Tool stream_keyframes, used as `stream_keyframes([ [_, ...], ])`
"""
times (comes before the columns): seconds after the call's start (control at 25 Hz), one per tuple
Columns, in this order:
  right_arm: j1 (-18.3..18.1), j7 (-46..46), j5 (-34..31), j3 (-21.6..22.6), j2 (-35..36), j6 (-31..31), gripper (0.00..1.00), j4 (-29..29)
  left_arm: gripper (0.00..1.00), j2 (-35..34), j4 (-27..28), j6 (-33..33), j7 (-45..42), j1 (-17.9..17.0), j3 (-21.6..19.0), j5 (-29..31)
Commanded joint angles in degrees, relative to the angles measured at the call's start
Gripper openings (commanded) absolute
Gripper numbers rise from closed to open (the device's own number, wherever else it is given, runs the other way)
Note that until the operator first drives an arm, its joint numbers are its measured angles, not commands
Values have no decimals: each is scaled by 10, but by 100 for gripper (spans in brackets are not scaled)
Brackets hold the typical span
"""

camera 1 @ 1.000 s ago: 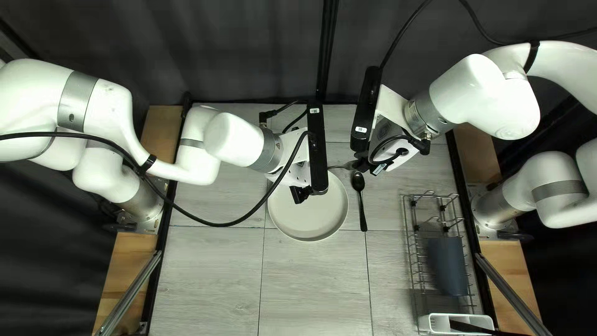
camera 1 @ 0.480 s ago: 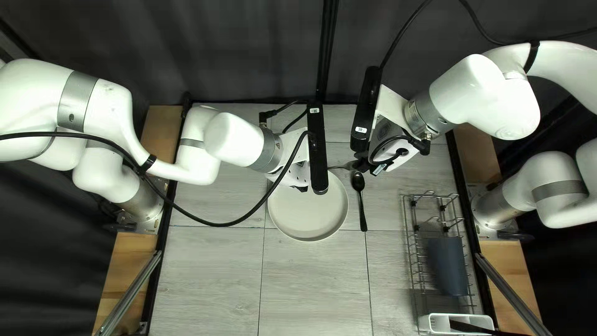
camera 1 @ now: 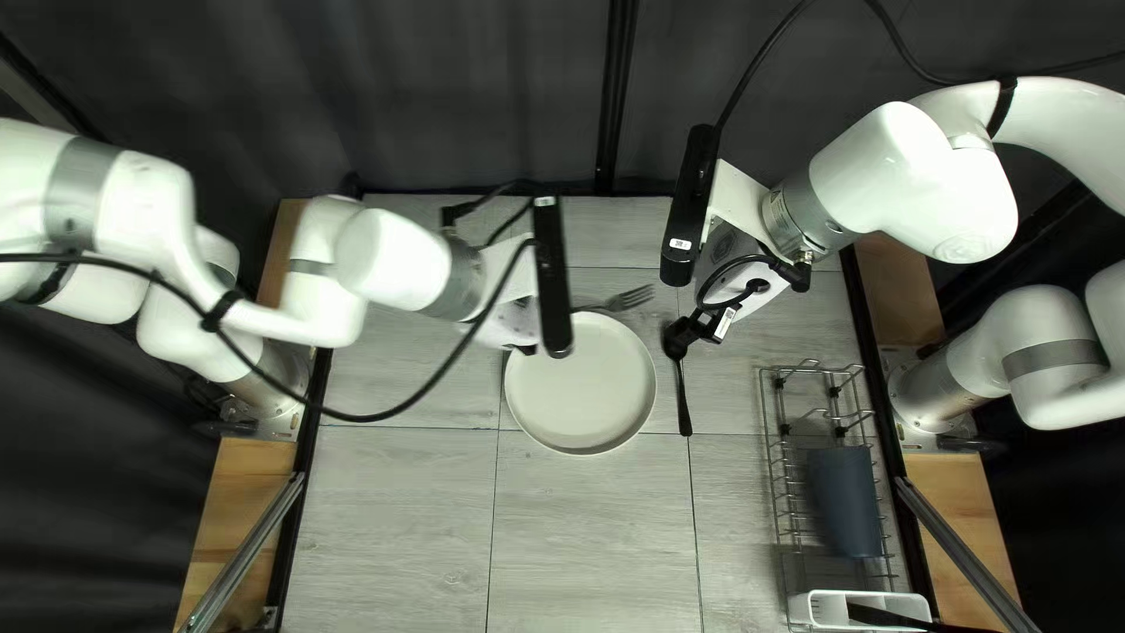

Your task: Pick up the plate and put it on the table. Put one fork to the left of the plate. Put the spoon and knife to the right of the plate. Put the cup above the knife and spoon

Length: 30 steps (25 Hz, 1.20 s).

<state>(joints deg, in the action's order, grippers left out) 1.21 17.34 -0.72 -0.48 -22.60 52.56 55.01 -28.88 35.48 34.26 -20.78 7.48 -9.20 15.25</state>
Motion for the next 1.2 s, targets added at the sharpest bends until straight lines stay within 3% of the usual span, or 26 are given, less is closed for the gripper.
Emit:
stream_keyframes([
  [0.04,0,0,0,0,0,0,100,0,0,-64,-42,78,-86,6,-42,-17],
  [0.48,0,0,0,0,0,0,100,0,0,-66,-45,76,-84,6,-36,-22],
  [0.6,-2,-5,-6,-1,-5,7,100,-2,0,-73,-53,94,-189,20,-83,-39],
  [0.84,-26,-44,-10,-50,-61,177,100,27,0,-110,-64,158,-371,19,-146,-91],
  [0.96,-31,-72,-22,-60,-71,257,100,46,0,-110,-64,158,-371,19,-146,-91],
  [1.2,-31,-72,-22,-60,-71,257,100,46,0,-104,-65,157,-379,24,-140,-99],
])
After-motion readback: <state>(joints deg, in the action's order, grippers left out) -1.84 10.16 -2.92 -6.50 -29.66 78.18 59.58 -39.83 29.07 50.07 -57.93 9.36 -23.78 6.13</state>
